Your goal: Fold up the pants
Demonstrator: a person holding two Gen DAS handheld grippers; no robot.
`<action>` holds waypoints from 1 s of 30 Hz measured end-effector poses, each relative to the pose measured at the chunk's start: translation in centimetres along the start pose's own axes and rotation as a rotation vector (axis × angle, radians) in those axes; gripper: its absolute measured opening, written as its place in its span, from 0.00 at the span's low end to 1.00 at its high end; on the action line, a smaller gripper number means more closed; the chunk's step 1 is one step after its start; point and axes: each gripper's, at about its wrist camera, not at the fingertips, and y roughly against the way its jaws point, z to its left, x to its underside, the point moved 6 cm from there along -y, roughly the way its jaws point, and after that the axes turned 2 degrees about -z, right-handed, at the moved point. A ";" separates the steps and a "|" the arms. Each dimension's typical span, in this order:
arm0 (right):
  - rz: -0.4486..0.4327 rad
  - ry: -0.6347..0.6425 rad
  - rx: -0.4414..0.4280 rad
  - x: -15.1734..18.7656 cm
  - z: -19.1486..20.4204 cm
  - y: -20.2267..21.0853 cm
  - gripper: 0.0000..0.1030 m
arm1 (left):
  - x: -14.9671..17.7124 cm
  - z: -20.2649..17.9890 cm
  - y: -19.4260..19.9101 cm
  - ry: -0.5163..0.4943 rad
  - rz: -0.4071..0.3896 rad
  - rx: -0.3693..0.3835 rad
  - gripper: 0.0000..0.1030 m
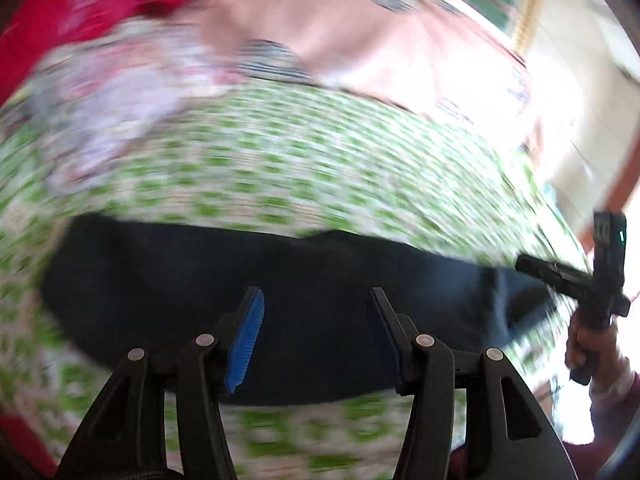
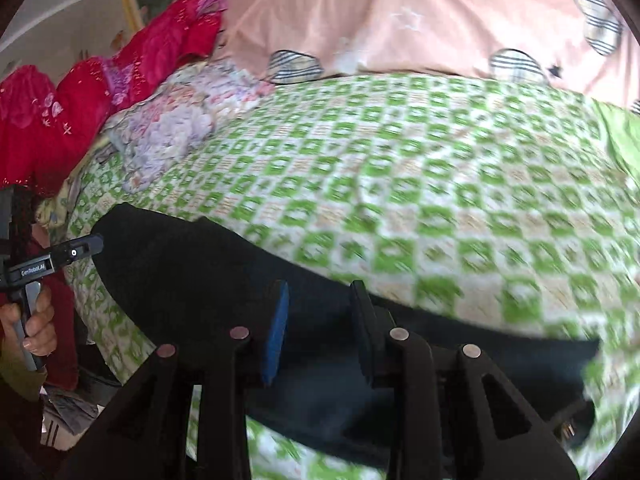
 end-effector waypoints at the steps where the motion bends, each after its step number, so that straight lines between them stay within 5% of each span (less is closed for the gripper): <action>1: -0.002 -0.024 0.010 0.7 -0.8 0.9 0.32 | 0.2 -1.6 -0.5 -0.034 0.012 0.022 0.53; 9: -0.012 -0.174 0.068 4.8 -5.5 5.4 0.32 | 3.3 -13.7 -4.2 -0.325 0.124 0.198 0.55; 15: -0.001 -0.278 0.078 7.2 -7.8 6.6 0.32 | 5.4 -18.9 -6.1 -0.523 0.186 0.259 0.55; 22: -0.017 -0.403 0.044 7.8 -10.0 6.3 0.32 | 7.0 -19.6 -8.0 -0.687 0.252 0.239 0.55; 30: -0.047 -0.533 0.021 7.7 -12.5 5.0 0.32 | 7.6 -18.5 -9.6 -0.742 0.311 0.209 0.25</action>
